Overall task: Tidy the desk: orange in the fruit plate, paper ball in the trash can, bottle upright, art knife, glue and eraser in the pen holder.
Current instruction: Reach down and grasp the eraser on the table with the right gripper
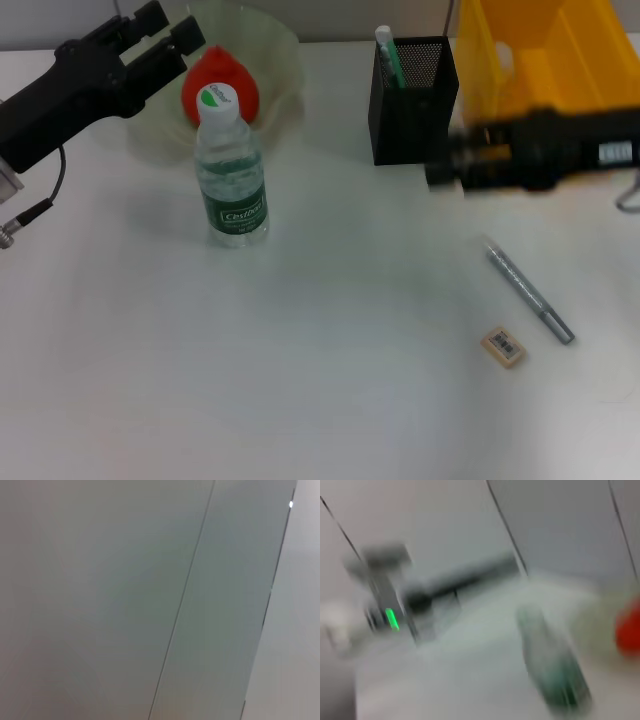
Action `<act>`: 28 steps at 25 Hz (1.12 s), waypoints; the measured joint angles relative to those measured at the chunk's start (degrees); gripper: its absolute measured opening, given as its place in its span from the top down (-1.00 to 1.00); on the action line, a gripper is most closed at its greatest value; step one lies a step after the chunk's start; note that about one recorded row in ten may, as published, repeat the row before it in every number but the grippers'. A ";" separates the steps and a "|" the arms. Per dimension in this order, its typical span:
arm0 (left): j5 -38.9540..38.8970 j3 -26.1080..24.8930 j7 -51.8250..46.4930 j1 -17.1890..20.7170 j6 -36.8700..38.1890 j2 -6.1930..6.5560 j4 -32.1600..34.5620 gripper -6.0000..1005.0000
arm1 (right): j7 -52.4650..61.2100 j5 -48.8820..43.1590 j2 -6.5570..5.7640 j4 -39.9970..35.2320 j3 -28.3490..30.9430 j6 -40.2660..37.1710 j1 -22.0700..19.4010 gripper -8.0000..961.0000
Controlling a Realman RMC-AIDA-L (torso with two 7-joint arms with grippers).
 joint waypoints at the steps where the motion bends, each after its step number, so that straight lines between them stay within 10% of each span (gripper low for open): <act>1: 0.00 0.00 0.00 0.00 0.00 0.00 0.00 -0.21 | 0.00 0.00 0.00 0.00 0.00 0.00 0.00 -0.04; 10: -0.42 0.06 -0.07 -1.49 -1.10 -0.10 -0.60 -0.21 | 19.40 -35.67 3.58 -14.86 -7.96 -10.13 5.08 -0.29; 28: -0.49 -0.21 1.29 -3.25 -1.88 0.23 -3.30 -0.21 | 28.04 -40.27 4.00 -8.14 -31.73 0.64 7.95 -0.26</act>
